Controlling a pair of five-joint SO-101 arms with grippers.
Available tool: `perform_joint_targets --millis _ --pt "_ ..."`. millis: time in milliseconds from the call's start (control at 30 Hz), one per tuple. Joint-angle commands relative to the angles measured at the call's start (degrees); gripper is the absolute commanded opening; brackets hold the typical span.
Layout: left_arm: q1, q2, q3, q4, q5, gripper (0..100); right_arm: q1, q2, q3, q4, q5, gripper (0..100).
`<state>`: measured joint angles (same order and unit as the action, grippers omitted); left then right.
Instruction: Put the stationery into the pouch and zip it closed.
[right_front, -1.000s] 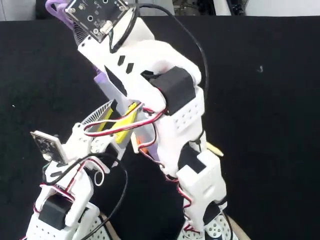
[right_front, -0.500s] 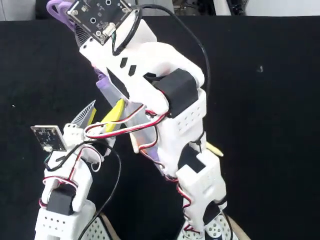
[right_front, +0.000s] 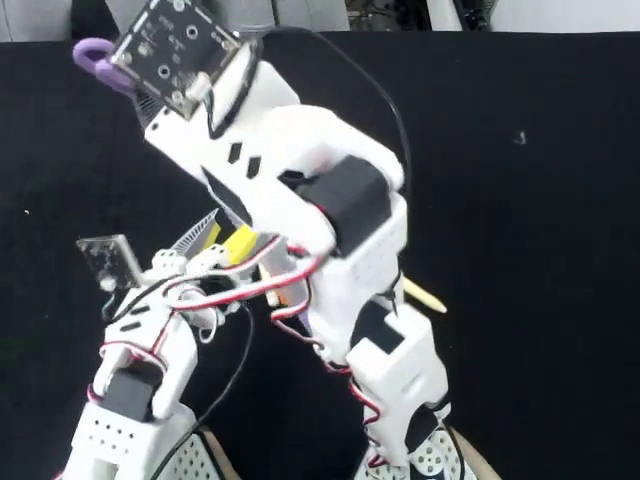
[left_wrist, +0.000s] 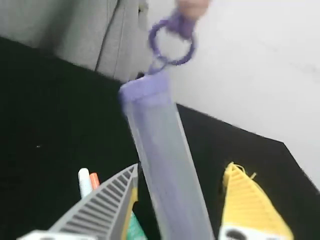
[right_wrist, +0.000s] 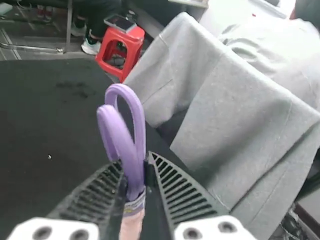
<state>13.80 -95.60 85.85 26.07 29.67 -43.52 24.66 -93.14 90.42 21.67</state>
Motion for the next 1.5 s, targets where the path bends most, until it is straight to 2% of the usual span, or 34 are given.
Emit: perform_joint_targets --millis 0,200,367,533,800,967,1133,1200,1300,1467 --pt "0.48 15.03 -10.42 -2.20 0.88 27 -1.49 -3.47 -1.89 0.70 0.44 1.1" --pt "0.84 36.31 -22.73 -2.37 0.88 27 -1.67 -4.09 -2.51 0.79 0.44 1.1" --pt "0.92 43.87 -30.11 -2.37 0.88 27 -1.67 -4.09 -2.51 1.49 0.44 1.1" --pt "0.92 49.23 -32.04 -2.81 0.88 27 -1.49 -4.18 -2.59 1.58 0.44 1.1" --pt "0.84 60.40 -32.40 -11.69 0.88 27 -1.49 -4.18 -2.59 1.23 0.44 1.1" --pt "0.48 60.84 -33.19 -11.60 0.88 24 -1.41 -4.18 -2.59 1.14 0.44 1.1" --pt "0.31 58.11 -31.87 -11.60 0.79 2 -1.23 -4.18 -2.68 1.05 0.44 1.1" --pt "-0.22 55.82 -30.99 -11.60 0.79 6 0.00 -4.18 -2.68 1.05 0.44 1.1" --pt "-0.75 50.73 -28.79 -11.60 0.62 3 3.34 -4.18 -2.68 0.97 0.44 1.1" --pt "-1.10 37.27 -23.69 -11.60 0.53 3 11.25 -7.60 -2.68 0.97 0.44 1.1"
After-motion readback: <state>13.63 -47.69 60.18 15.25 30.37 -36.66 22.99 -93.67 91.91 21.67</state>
